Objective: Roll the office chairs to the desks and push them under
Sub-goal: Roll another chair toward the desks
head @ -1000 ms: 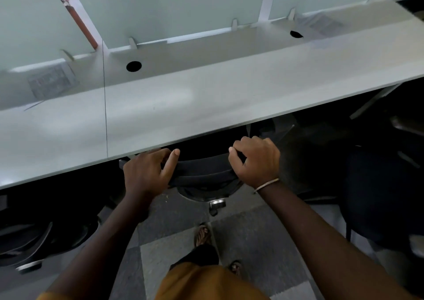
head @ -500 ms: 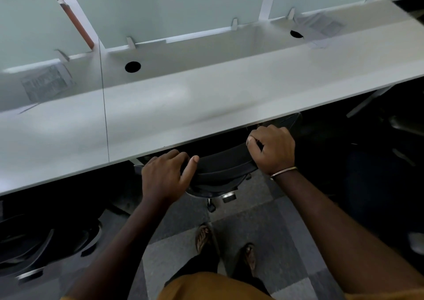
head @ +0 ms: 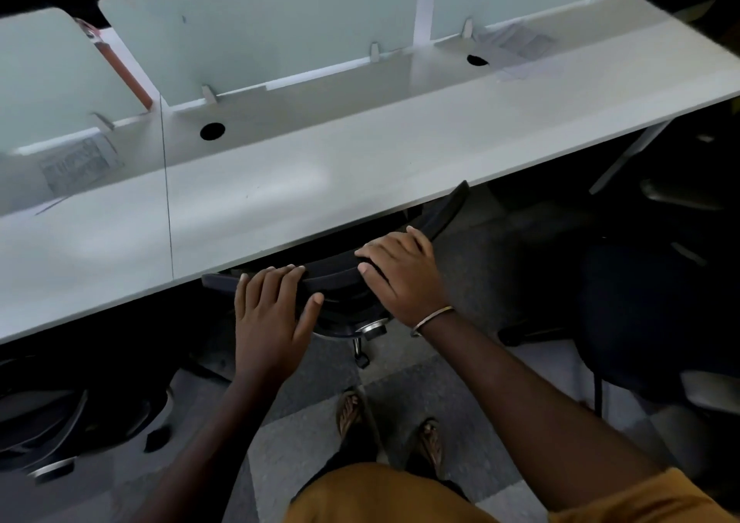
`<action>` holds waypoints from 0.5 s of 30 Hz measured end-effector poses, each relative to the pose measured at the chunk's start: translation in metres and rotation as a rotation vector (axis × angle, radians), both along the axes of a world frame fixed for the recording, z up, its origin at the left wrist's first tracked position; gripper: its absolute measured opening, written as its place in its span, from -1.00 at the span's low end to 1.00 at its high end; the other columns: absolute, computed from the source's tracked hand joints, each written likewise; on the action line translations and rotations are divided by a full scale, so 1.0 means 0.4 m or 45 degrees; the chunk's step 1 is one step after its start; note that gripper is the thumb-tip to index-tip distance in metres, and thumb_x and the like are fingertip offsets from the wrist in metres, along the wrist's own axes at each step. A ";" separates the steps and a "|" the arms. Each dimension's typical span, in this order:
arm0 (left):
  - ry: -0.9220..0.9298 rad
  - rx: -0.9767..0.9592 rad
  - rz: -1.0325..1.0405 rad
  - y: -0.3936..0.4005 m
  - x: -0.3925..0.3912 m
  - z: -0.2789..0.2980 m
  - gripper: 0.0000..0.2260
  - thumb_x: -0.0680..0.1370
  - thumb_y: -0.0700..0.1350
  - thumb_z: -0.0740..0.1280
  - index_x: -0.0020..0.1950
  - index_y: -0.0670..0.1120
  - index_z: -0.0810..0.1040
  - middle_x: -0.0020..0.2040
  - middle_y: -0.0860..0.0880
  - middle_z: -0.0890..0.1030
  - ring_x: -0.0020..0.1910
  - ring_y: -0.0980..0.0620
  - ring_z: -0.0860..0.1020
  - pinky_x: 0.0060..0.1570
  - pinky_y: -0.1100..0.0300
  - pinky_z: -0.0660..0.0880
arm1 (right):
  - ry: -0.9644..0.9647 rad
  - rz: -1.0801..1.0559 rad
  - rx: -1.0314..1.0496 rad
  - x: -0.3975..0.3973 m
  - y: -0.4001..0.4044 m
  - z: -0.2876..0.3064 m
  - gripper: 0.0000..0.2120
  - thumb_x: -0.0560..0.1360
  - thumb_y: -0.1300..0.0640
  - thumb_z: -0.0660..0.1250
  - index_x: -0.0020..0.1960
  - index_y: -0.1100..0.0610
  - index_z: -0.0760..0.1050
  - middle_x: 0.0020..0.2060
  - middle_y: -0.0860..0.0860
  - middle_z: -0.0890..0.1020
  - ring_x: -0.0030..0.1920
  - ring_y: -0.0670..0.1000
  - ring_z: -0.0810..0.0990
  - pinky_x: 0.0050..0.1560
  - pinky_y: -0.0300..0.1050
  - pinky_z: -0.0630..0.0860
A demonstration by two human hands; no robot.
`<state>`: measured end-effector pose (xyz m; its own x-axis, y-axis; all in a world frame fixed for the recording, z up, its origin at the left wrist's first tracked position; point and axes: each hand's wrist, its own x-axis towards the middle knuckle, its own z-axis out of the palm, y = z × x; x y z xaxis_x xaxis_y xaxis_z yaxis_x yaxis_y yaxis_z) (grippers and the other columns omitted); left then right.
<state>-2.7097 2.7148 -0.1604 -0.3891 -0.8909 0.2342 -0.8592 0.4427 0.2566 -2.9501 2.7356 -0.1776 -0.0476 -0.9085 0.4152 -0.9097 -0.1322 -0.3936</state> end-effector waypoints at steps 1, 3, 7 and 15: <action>-0.017 0.004 -0.018 0.015 -0.016 0.002 -0.56 0.66 0.17 0.21 0.44 -0.04 0.50 0.35 0.01 0.52 0.44 -0.13 0.42 0.56 -0.18 0.14 | 0.019 0.039 0.012 -0.012 0.013 -0.004 -0.77 0.67 -0.08 0.24 0.22 -0.07 0.60 0.13 -0.15 0.60 0.30 -0.02 0.50 0.55 0.07 0.15; -0.037 0.002 -0.027 0.027 -0.032 0.003 -0.54 0.67 0.18 0.21 0.46 -0.06 0.48 0.35 -0.01 0.51 0.42 -0.14 0.42 0.57 -0.18 0.14 | 0.020 0.123 0.049 -0.031 0.026 -0.007 -0.70 0.67 -0.09 0.25 0.34 -0.04 0.55 0.25 -0.12 0.57 0.43 0.01 0.43 0.58 0.08 0.11; -0.128 -0.053 -0.022 0.007 -0.036 0.012 -0.55 0.65 0.19 0.20 0.45 -0.02 0.48 0.29 -0.03 0.53 0.32 -0.18 0.46 0.49 -0.15 0.27 | 0.114 0.250 0.084 -0.091 0.025 0.002 -0.57 0.62 -0.12 0.30 0.44 -0.01 0.48 0.35 -0.06 0.54 0.52 0.05 0.35 0.59 0.05 0.12; -0.394 0.267 -0.051 -0.149 0.024 0.041 -0.41 0.31 0.36 0.49 0.25 0.12 0.59 0.01 0.05 0.67 0.01 -0.13 0.61 0.06 -0.07 0.49 | 0.277 0.129 0.400 -0.225 -0.075 0.042 -0.33 0.23 -0.30 0.58 0.25 -0.03 0.60 0.12 -0.07 0.64 0.25 0.06 0.54 0.46 0.04 0.23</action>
<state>-2.7000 2.6550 -0.1441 -0.4483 -0.8898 -0.0854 -0.8934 0.4428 0.0763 -3.0401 2.7056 -0.1610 0.1071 -0.9885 0.1067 -0.9649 -0.1292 -0.2285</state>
